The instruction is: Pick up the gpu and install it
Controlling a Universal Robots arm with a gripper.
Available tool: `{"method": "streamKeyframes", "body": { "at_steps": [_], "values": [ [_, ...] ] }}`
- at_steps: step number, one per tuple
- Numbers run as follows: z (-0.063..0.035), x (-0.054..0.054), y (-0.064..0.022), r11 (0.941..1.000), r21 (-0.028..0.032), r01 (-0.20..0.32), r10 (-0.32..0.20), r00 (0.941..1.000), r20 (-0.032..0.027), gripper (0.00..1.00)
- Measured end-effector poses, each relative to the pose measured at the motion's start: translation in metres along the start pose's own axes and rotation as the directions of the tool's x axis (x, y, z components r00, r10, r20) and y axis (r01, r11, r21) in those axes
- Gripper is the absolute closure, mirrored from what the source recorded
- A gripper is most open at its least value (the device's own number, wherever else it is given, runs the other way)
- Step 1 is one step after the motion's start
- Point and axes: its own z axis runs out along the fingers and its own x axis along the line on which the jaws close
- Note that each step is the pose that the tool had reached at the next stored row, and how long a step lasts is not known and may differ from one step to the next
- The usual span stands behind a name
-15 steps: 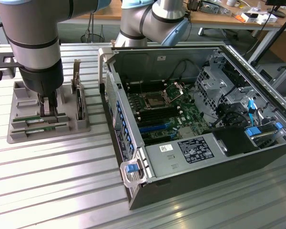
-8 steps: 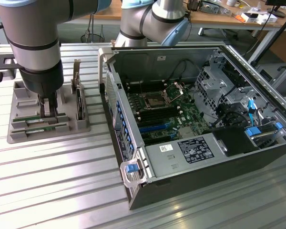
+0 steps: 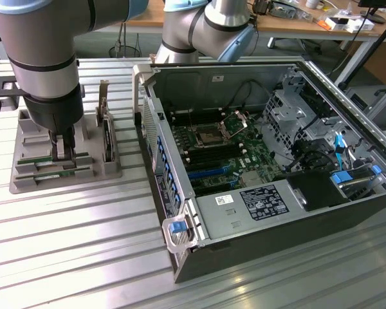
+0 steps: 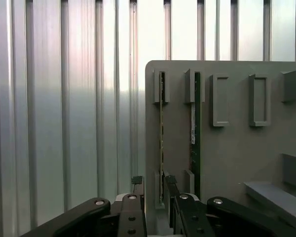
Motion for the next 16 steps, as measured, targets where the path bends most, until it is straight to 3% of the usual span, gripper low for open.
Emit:
{"method": "streamKeyframes", "body": {
  "at_steps": [10,16],
  "values": [
    [0.0068,-0.006,0.0056,1.0000,0.0001,0.001,-0.001,1.0000,0.0000,0.70],
    [0.0117,-0.006,0.0162,1.0000,0.0000,0.001,-0.001,1.0000,-0.0001,0.70]
  ]
}}
